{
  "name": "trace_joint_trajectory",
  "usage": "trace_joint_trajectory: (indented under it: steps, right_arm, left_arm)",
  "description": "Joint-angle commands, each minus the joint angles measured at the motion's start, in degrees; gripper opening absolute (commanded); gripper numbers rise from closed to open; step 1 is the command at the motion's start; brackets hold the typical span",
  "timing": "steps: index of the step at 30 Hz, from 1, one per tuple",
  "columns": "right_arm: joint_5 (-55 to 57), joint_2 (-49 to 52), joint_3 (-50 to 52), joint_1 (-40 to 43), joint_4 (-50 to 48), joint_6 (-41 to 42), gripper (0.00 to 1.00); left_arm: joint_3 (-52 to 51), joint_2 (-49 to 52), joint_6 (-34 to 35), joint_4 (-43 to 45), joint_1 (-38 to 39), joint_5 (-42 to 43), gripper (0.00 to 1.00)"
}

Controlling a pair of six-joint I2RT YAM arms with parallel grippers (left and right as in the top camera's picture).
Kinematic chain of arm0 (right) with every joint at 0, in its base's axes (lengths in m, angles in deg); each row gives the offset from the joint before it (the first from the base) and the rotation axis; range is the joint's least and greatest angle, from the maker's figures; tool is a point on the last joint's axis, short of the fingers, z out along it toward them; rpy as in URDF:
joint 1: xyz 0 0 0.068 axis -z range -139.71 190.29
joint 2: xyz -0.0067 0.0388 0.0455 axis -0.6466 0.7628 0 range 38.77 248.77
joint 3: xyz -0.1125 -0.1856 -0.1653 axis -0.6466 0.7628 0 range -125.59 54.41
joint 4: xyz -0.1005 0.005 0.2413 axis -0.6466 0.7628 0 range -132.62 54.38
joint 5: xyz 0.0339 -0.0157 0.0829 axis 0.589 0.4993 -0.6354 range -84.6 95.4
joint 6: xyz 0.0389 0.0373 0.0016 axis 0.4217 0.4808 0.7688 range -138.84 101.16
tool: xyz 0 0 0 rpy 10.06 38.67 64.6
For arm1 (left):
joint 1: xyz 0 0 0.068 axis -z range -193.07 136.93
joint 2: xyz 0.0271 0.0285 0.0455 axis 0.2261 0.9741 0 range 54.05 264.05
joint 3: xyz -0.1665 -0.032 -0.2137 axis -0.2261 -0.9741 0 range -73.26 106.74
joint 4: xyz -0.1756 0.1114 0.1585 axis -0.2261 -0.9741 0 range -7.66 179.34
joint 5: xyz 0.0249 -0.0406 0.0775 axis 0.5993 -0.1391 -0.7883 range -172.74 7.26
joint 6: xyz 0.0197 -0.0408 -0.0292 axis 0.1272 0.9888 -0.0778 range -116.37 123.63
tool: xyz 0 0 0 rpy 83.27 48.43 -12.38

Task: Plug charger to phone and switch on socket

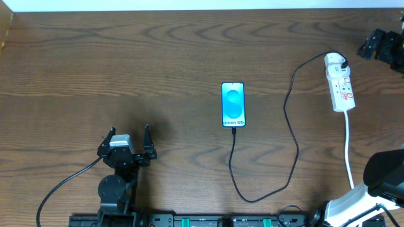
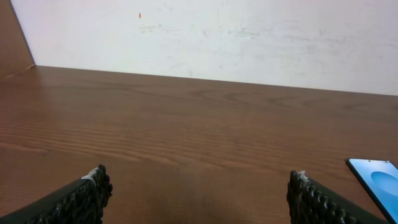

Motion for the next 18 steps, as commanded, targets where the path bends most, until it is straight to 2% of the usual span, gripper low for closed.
trace_joint_trajectory:
  steps: [1, 10, 18]
  right_arm:
    - [0.17, -0.24, -0.98, -0.76, -0.37, 0.79, 0.99]
    - [0.68, -1.79, -0.83, -7.19, -6.71, 3.54, 0.99]
    - [8.17, -5.57, 2.27, -16.7, -13.86, 3.56, 0.99]
  left_arm:
    - [-1.38, -0.39, -0.52, -1.88, -0.28, 0.7, 0.92]
    - [-1.38, -0.39, -0.52, -1.88, -0.28, 0.7, 0.92]
    - [-1.38, -0.39, -0.52, -1.88, -0.28, 0.7, 0.92]
